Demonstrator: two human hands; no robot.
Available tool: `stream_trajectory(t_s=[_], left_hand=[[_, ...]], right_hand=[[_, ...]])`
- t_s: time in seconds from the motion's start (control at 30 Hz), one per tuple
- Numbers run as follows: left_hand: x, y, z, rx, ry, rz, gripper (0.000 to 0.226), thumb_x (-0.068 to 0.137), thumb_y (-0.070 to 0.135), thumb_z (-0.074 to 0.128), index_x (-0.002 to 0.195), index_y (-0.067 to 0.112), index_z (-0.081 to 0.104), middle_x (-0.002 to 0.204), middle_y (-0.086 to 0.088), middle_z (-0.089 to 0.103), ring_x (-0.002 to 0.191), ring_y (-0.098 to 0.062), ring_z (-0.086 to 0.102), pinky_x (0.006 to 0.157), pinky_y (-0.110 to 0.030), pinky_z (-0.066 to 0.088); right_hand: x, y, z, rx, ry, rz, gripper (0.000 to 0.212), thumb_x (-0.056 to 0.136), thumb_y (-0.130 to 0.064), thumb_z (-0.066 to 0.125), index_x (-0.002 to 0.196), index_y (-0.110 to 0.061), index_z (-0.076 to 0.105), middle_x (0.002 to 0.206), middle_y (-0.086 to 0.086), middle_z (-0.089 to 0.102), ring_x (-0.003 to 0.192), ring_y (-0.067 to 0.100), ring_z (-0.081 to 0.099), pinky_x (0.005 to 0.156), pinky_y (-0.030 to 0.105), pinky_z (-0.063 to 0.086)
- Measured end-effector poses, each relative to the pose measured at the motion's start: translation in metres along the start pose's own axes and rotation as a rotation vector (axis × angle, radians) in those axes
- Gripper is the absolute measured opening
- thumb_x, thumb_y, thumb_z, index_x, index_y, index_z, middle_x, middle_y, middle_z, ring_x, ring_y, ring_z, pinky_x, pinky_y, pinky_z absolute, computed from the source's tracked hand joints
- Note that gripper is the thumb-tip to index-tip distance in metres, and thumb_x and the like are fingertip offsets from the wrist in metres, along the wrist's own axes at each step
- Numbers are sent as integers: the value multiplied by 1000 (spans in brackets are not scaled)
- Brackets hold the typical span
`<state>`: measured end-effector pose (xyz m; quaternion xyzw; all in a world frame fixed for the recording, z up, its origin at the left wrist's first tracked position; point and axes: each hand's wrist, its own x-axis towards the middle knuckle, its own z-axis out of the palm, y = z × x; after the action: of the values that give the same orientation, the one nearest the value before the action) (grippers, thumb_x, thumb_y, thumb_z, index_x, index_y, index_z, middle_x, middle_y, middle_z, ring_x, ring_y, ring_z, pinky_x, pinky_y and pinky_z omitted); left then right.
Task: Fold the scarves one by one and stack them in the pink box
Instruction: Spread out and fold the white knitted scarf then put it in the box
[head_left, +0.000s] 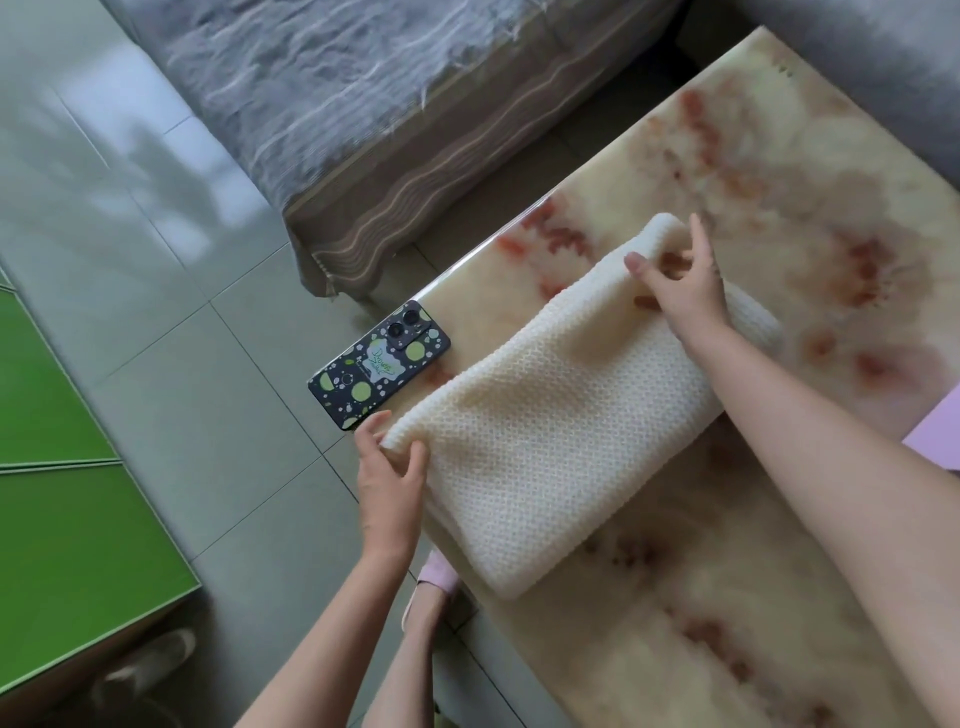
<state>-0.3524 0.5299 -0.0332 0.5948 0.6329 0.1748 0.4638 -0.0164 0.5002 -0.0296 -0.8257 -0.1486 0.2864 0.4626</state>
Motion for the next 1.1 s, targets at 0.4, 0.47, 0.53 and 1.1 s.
stream_trajectory(t_s=[0.4,0.47,0.53,1.1], left_hand=[[-4,3,-2,-114,98,-64,40,90,1,41,127,19,40,120,-7,52,101,-25,52,85,-35,42],[-5,2,-2,-111,102,-64,43,90,0,39,130,18,38,125,-7,49,99,-23,51,88,-36,41],[-7,1,-1,-75,78,-85,45,89,-1,38,130,19,38,128,-7,47,102,-22,49,88,-38,40],[12,27,35,502,52,284,34,97,21,43,130,21,50,105,-7,49,99,-25,47,88,-29,26]], right_hand=[[-15,6,1,-654,-176,-242,85,81,-51,65,150,-33,19,159,-6,9,146,17,0,115,43,2],[-17,4,2,-588,-172,-285,85,82,-47,66,150,-31,18,159,-6,11,147,16,3,116,41,2],[-18,4,4,-600,-221,-304,86,83,-47,65,151,-30,15,160,-5,8,147,17,2,117,40,0],[-21,-14,43,-681,-67,-578,22,84,-12,58,104,-17,65,134,1,52,135,28,29,111,44,23]])
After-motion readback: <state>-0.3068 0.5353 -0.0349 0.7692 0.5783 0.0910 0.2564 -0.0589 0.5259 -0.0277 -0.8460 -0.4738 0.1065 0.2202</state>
